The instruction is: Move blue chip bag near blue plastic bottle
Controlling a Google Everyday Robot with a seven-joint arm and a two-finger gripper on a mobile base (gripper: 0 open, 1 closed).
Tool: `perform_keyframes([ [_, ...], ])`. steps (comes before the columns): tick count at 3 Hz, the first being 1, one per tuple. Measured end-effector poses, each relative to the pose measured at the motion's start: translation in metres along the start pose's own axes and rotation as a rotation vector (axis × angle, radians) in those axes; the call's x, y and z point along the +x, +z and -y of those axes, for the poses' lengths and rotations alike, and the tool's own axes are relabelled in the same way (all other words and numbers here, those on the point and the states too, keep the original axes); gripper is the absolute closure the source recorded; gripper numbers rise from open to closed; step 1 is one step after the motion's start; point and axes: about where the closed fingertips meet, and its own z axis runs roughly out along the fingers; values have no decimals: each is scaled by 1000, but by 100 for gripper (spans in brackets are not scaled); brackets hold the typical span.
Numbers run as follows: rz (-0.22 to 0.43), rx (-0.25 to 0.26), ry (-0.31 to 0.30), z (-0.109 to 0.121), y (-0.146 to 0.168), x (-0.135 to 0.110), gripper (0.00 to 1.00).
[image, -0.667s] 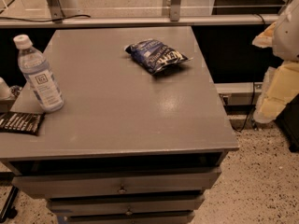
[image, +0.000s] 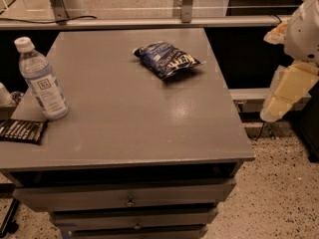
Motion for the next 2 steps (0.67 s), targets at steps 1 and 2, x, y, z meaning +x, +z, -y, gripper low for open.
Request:
perform_keyframes([
  [1,147,67,-22,50,25,-32,0],
  [2,245,85,-39,94,58,-71,0],
])
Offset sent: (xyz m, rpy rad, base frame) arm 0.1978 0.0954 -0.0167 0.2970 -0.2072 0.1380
